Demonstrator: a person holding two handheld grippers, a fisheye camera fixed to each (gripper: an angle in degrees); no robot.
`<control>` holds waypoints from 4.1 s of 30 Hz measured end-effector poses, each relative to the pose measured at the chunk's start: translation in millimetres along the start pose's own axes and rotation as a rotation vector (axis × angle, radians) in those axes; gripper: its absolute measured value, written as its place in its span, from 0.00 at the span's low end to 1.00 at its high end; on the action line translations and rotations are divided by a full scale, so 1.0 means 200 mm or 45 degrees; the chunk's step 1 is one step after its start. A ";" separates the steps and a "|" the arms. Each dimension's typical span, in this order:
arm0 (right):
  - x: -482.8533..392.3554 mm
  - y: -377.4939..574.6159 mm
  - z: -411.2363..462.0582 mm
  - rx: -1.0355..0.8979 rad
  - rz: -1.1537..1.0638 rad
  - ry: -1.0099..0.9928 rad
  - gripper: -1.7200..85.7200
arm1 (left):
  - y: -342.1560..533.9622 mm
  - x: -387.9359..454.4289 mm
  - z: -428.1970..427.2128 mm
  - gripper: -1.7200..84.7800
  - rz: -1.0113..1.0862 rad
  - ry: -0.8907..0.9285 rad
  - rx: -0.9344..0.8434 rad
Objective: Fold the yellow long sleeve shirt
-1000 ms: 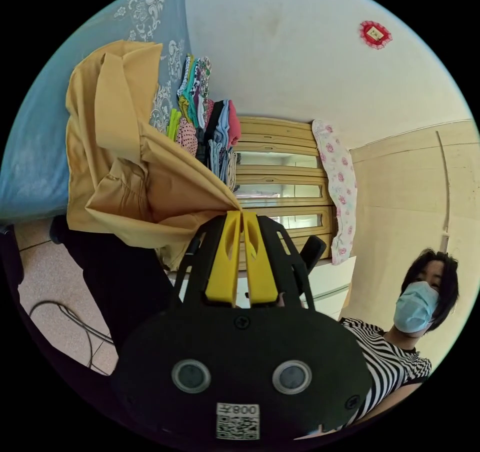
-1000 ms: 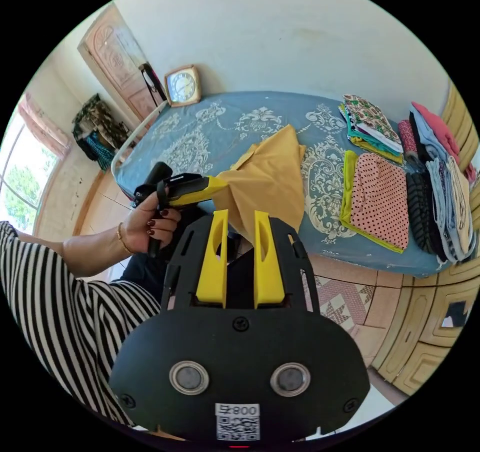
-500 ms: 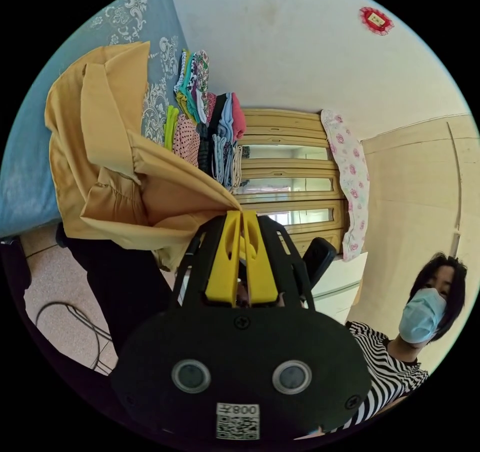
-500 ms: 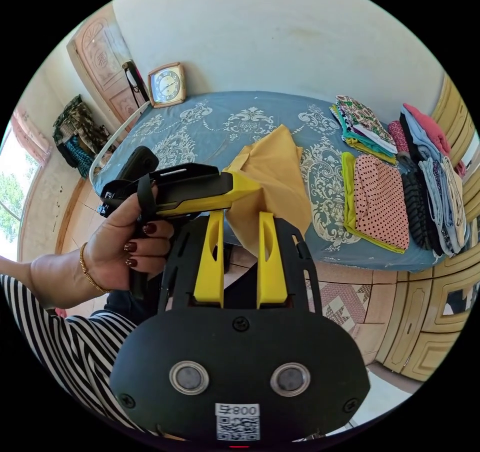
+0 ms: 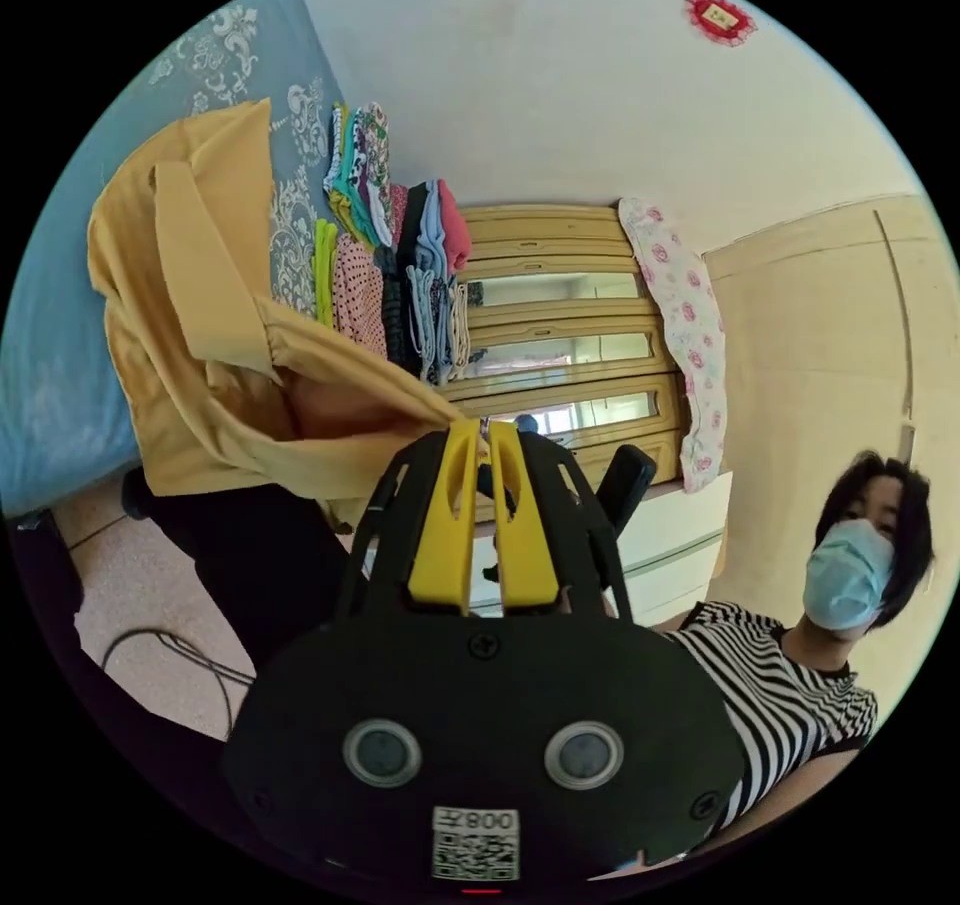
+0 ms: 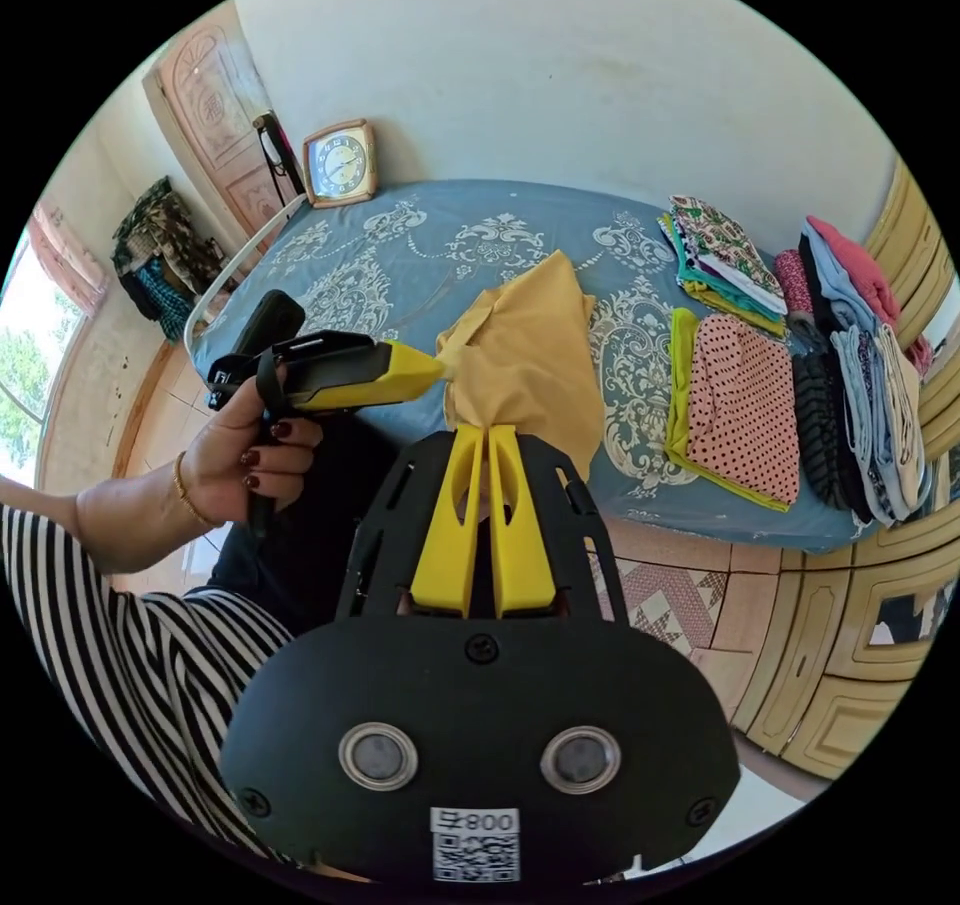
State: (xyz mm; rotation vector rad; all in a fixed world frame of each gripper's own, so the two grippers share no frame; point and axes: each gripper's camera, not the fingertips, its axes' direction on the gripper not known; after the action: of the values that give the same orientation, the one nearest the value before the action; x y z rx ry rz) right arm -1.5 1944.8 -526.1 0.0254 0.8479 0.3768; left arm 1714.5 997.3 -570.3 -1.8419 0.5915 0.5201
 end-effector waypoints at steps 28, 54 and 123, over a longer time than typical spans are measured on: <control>-0.43 0.31 -0.59 0.071 0.004 -0.194 0.02 | -1.09 -0.16 0.56 0.04 -0.201 -0.484 -0.059; -1.36 0.65 -1.61 0.474 -0.148 -0.089 0.02 | -0.22 1.59 0.38 0.02 0.273 0.114 0.406; 1.04 -3.81 0.16 -0.268 0.141 -0.188 0.04 | -1.21 2.02 -0.65 0.07 0.019 -0.981 0.763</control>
State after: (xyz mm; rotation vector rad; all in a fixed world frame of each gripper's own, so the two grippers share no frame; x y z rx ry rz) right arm 387.4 1306.6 -786.4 -0.0944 0.6593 0.5601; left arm 2190.0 886.2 -598.4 -0.9612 0.1910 0.8873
